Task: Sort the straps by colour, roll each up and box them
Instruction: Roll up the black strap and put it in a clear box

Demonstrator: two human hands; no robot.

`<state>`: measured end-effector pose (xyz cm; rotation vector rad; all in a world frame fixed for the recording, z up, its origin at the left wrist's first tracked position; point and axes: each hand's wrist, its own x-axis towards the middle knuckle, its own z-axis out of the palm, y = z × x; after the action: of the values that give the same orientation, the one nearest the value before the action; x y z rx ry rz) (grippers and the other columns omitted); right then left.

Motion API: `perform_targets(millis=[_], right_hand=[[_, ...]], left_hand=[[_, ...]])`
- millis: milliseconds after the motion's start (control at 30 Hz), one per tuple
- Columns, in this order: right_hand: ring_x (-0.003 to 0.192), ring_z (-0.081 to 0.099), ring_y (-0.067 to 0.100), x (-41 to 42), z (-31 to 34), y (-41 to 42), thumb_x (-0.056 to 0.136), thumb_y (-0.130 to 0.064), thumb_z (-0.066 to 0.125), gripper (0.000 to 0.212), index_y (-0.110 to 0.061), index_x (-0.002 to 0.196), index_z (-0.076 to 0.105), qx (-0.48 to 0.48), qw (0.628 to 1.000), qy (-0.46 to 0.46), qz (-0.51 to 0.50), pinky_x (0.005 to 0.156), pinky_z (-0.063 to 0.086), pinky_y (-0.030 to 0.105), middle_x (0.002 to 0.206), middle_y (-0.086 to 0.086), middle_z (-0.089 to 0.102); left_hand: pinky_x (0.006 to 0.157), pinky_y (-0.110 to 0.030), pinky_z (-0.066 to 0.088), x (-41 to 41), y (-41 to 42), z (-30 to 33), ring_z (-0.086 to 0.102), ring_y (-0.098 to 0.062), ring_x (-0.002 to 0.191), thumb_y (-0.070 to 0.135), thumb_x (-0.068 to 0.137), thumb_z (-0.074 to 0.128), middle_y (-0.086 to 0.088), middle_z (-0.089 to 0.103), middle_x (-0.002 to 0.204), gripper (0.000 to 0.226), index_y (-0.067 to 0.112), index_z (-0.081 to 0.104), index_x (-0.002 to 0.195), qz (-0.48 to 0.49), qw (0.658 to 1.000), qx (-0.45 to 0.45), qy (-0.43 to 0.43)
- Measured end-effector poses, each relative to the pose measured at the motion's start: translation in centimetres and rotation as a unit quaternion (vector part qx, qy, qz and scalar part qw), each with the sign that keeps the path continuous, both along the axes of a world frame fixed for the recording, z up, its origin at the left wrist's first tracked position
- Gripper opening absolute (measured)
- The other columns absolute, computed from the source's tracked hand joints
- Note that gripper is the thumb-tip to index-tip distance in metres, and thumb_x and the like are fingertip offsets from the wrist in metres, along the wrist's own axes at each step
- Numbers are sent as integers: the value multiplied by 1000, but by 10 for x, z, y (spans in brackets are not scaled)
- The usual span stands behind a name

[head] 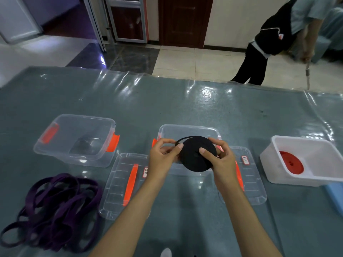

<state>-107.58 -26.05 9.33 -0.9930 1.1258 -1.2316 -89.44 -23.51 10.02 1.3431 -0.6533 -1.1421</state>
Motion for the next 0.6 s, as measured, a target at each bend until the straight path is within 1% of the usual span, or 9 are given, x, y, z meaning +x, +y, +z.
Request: perform_targets(millis=[67, 100, 167, 233, 333, 400, 433, 533, 600], right_hand=[[98, 78, 29, 4, -8, -12, 82, -6, 86, 41, -27, 115, 73, 19, 999, -27, -18, 76, 62, 32, 105, 11, 80], [99, 78, 31, 4, -12, -18, 82, -6, 86, 40, -26, 115, 72, 29, 999, -37, -27, 76, 62, 33, 106, 12, 80], [99, 78, 31, 5, -19, -32, 82, -9, 87, 40, -25, 115, 72, 43, 997, -45, -35, 77, 62, 34, 106, 13, 80], [101, 78, 31, 7, -27, -48, 82, -10, 87, 40, -22, 117, 71, 60, 996, -44, -39, 81, 63, 36, 106, 13, 80], [103, 77, 34, 13, -44, -69, 84, 0, 83, 42, -15, 120, 68, 104, 991, -53, -71, 90, 63, 46, 108, 16, 79], [104, 76, 35, 19, -55, -79, 85, 4, 80, 42, -14, 121, 67, 140, 984, -53, -94, 94, 61, 51, 110, 17, 78], [105, 75, 35, 21, -61, -83, 86, 5, 79, 42, -15, 121, 66, 158, 981, -46, -101, 96, 60, 52, 111, 17, 77], [106, 73, 36, 25, -78, -95, 90, 6, 74, 41, -15, 122, 61, 225, 968, -34, -107, 97, 60, 54, 115, 18, 73], [103, 71, 32, 25, -86, -107, 93, 4, 71, 38, -16, 123, 57, 281, 956, -21, -87, 90, 61, 50, 113, 15, 71]], left_hand=[[89, -48, 64, 3, -19, 0, 76, -40, 95, 9, 89, 83, -22, 78, 98, 22, 3, 70, 106, -17, 1000, 17, -16], [86, -46, 65, 4, -29, -1, 77, -36, 91, 7, 88, 84, -20, 79, 97, 19, 4, 71, 102, -22, 999, 21, -17], [76, -36, 66, 6, -49, -4, 78, -24, 84, 4, 86, 85, -14, 80, 92, 17, 5, 71, 95, -27, 999, 29, -10], [73, -31, 65, 4, -67, -13, 76, -19, 83, 4, 86, 85, -12, 79, 92, 15, 7, 71, 93, -25, 999, 43, -12], [83, -33, 63, -7, -88, -39, 76, -21, 92, 9, 91, 81, -8, 79, 97, 11, 12, 72, 95, 2, 996, 73, -55], [94, -38, 60, -16, -100, -60, 75, -23, 101, 14, 94, 79, -7, 79, 102, 9, 13, 72, 99, 17, 990, 101, -93], [96, -39, 59, -19, -106, -69, 74, -23, 103, 15, 95, 78, -6, 78, 103, 8, 14, 71, 99, 20, 987, 119, -106], [98, -43, 59, -23, -122, -93, 72, -25, 103, 12, 95, 76, -3, 75, 101, 12, 20, 67, 93, 24, 978, 179, -104], [98, -42, 58, -25, -132, -108, 71, -26, 103, 11, 95, 76, -6, 75, 104, 13, 19, 67, 93, 29, 972, 212, -97]])
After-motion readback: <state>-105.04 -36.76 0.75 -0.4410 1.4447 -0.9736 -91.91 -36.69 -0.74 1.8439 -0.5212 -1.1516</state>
